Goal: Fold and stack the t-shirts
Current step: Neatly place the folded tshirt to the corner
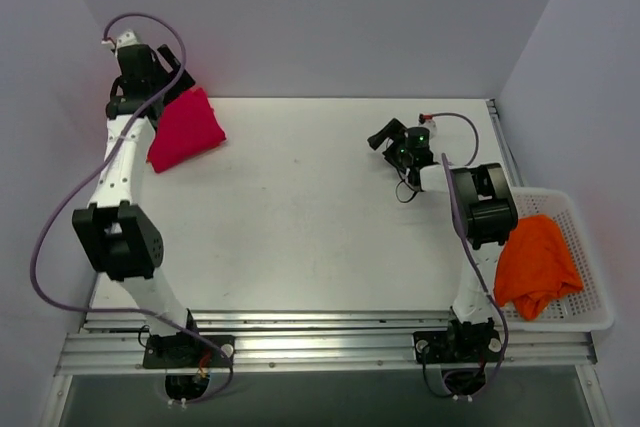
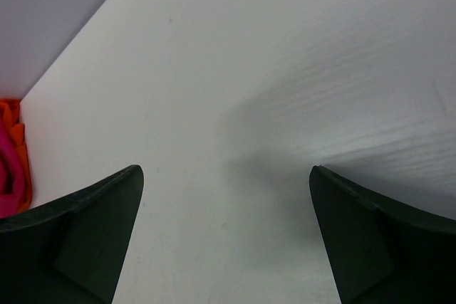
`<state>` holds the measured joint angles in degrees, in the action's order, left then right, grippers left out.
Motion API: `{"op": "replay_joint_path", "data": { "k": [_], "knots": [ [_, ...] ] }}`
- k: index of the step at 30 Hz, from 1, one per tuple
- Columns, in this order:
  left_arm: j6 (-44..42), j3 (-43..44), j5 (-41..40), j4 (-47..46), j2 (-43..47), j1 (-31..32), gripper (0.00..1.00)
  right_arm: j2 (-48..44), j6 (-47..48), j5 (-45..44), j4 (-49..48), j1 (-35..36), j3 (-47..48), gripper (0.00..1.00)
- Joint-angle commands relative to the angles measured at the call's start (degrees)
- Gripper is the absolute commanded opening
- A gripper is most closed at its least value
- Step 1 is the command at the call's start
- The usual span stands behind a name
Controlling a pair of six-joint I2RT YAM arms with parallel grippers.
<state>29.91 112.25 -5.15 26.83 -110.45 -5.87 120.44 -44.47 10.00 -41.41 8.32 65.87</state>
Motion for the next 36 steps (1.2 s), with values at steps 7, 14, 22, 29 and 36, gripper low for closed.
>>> {"op": "replay_joint_path", "data": {
  "k": [7,14,22,29,36],
  "knots": [
    [0.33,-46.11,-14.08,-15.04,34.49,13.25,0.94,-14.69,11.94,-12.52,6.61,15.58,-5.4,1.0],
    [-14.52,-65.82,-21.24,-30.29,44.97,10.0,0.94,-20.33,19.06,-17.04,-1.29,24.29,-9.0,1.0],
    [-12.94,-73.22,-9.1,-38.96,36.37,0.6,0.95,-20.16,20.91,-13.79,-2.27,24.99,-8.56,1.0],
    [-17.34,-80.59,-10.24,-51.51,36.19,0.16,0.94,-17.7,22.76,-13.16,7.22,23.32,-1.36,1.0],
    [-21.29,-84.22,0.65,-65.93,31.54,-0.37,0.94,-19.62,23.73,-11.58,3.19,23.15,-4.68,1.0]
  ]
}}
